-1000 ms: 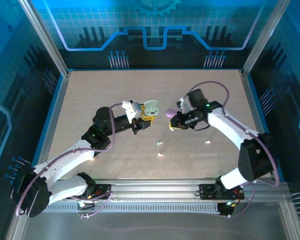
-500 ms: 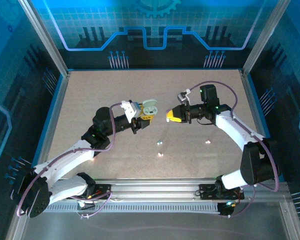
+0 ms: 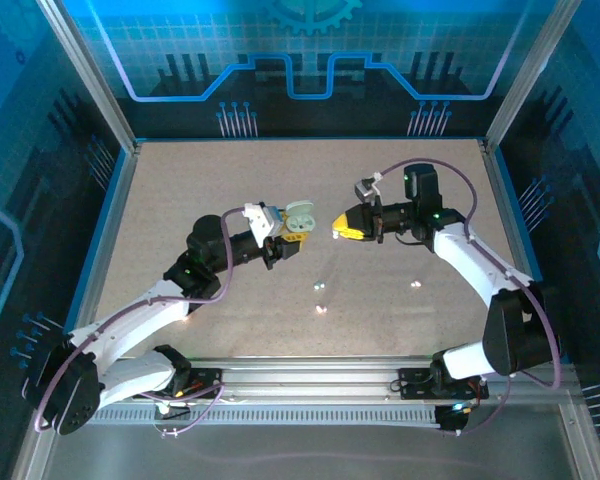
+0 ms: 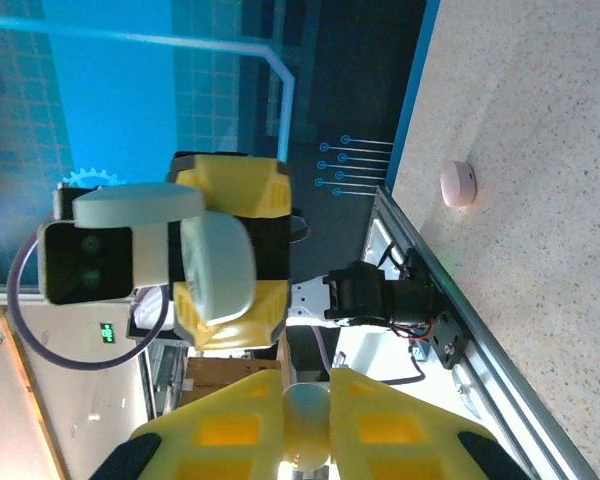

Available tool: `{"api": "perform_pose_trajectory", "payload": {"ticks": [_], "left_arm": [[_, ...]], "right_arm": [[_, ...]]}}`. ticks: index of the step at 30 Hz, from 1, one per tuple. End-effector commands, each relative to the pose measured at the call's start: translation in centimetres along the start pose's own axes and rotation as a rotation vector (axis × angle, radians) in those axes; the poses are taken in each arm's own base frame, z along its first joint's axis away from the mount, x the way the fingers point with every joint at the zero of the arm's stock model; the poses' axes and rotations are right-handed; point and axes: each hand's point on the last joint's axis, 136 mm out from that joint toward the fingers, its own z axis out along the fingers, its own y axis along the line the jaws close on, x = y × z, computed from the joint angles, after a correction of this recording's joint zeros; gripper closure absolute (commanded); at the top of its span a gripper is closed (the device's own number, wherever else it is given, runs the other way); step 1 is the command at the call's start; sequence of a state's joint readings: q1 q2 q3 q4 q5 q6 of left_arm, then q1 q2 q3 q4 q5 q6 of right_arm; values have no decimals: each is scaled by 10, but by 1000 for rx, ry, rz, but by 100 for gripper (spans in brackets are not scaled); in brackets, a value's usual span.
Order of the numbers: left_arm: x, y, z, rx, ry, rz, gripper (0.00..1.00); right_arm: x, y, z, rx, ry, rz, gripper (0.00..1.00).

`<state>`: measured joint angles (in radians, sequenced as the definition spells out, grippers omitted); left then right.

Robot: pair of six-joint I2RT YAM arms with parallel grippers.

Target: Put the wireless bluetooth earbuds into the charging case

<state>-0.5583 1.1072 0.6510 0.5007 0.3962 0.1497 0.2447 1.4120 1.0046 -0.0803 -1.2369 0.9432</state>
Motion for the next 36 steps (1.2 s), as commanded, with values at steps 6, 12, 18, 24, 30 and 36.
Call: {"api": "perform_pose_trajectory", "payload": {"ticks": [6, 12, 18, 24, 30, 36], "left_arm": [[9, 8, 14, -12, 8, 21, 73], [8, 2, 29, 0, -10, 32, 74], [7, -4, 37, 10, -43, 48, 74], [5, -7, 40, 28, -69, 57, 74], [4, -10, 42, 47, -69, 57, 74], [0, -9, 43, 40, -81, 55, 73]], "right_arm": [[1, 38, 5, -26, -16, -79, 84], [1, 53, 14, -29, -25, -117, 84], [-2, 49, 23, 57, -74, -152, 84], [-6, 46, 31, 89, -100, -169, 84], [-7, 44, 33, 136, -113, -182, 84], [-8, 41, 38, 185, -135, -192, 84]]}}
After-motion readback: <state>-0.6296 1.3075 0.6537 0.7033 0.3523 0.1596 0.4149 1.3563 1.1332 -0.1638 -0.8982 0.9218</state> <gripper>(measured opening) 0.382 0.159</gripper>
